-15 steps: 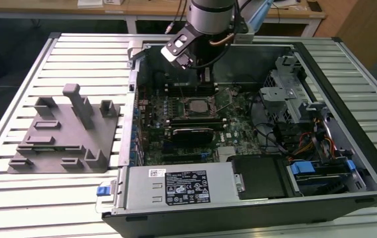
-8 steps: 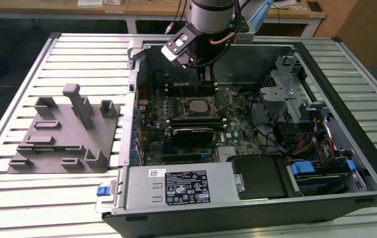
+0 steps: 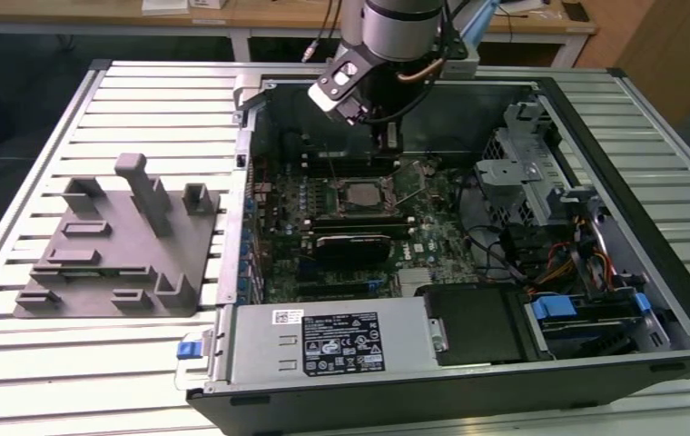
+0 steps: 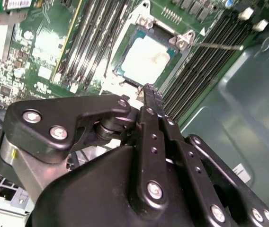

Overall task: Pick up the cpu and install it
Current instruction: 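Close the cpu cover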

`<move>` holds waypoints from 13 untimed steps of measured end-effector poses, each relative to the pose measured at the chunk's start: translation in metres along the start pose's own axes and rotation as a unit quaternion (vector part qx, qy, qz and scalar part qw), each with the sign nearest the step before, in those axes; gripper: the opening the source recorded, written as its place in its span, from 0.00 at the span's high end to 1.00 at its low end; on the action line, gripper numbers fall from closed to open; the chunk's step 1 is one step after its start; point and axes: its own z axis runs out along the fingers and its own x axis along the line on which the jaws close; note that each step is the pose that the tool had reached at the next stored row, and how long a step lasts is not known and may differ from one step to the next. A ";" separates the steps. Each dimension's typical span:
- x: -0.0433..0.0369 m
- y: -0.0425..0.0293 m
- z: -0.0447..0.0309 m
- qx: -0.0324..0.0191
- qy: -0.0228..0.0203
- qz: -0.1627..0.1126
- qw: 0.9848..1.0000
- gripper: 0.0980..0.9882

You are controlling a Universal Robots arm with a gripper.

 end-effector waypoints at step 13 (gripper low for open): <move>0.0007 0.0408 0.0004 0.000 0.000 0.000 1.000 0.99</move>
